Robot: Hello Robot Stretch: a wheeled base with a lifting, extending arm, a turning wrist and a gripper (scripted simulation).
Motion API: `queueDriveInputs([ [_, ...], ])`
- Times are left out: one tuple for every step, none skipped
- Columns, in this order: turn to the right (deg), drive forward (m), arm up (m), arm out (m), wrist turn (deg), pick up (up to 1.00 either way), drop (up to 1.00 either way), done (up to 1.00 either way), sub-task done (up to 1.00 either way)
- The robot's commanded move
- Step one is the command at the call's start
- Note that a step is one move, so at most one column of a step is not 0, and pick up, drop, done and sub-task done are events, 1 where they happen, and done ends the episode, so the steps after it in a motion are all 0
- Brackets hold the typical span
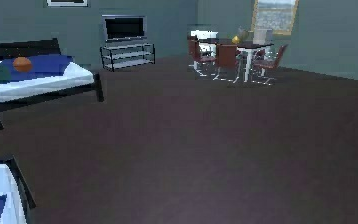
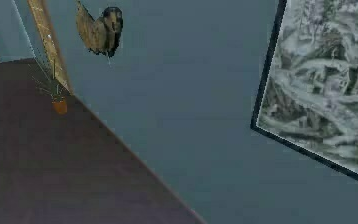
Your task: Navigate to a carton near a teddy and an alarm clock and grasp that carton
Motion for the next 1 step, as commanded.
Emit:
queueDriveInputs([
  [0.0, 0.20, 0.00, 0.00, 0.0, 0.00, 0.00, 0.00, 0.00],
])
